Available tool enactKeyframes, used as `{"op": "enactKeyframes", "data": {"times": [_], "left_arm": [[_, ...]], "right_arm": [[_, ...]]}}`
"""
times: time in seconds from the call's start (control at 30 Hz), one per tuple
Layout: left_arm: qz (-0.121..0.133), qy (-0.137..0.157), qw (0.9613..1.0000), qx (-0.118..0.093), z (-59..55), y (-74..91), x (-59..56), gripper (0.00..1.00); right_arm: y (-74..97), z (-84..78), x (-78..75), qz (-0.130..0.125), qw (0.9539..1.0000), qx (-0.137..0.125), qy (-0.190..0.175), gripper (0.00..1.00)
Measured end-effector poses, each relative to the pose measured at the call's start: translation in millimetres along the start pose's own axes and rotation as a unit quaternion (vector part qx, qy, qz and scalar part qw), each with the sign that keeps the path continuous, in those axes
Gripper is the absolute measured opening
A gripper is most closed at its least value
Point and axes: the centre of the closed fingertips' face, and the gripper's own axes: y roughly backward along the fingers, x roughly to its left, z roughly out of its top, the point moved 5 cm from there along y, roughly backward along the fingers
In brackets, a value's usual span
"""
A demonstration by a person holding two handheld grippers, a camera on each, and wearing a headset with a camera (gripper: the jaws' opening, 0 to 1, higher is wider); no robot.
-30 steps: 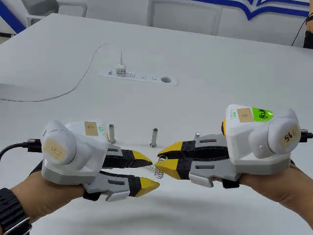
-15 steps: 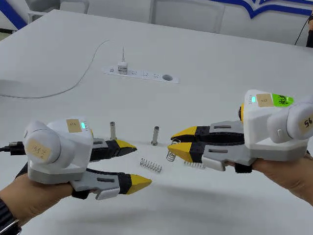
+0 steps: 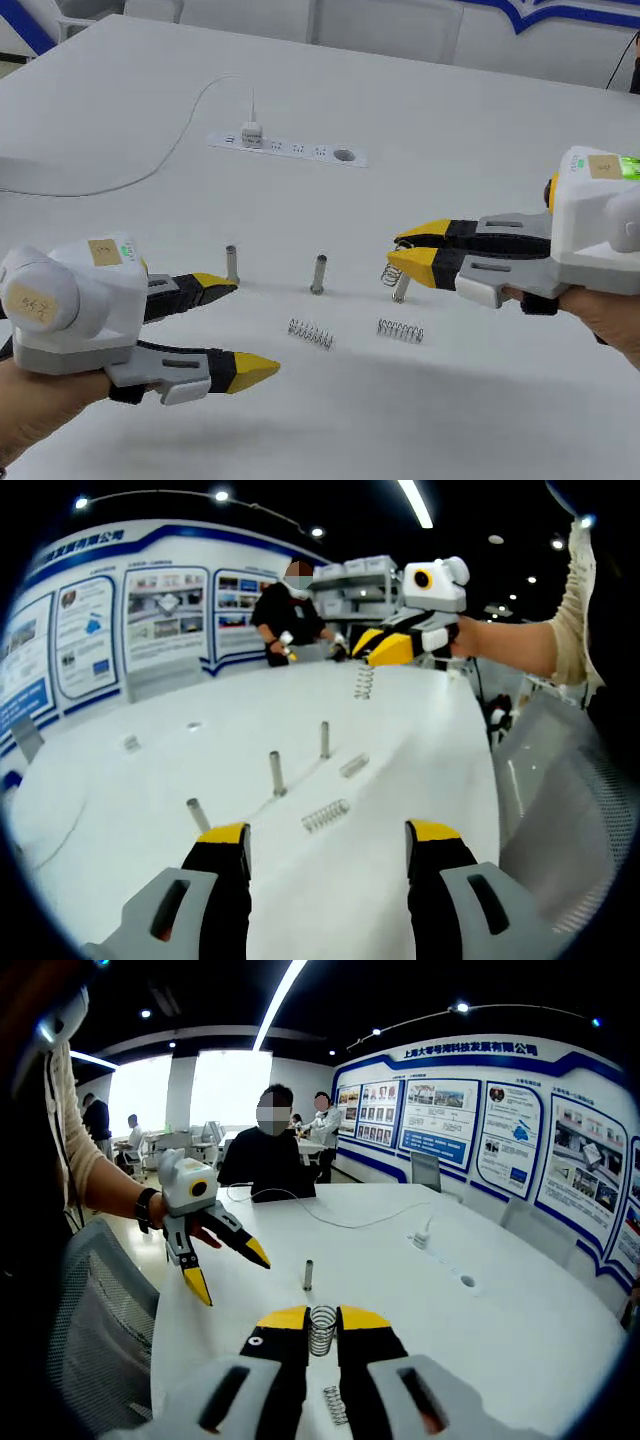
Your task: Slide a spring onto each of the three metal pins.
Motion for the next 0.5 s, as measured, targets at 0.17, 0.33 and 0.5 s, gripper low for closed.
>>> {"op": "enactKeyframes", "data": {"times": [0.17,0.33,0.5], "left_arm": [[0.011,0.006,0.9999,0.001,-3.0,5.8,4.7,0.65],[0.016,0.011,0.9998,0.001,-4.5,9.5,6.8,0.66],[0.017,0.011,0.9997,0.01,-8.1,12.0,6.3,0.68]], "right_arm": [[5.6,-3.0,-15.5,-0.021,0.9998,0.003,-0.004,0.11],[7.0,-10.4,-28.8,-0.04,0.9991,0.008,-0.013,0.11],[4.9,-18.9,-37.9,-0.05,0.9984,0.013,-0.021,0.11]]}}
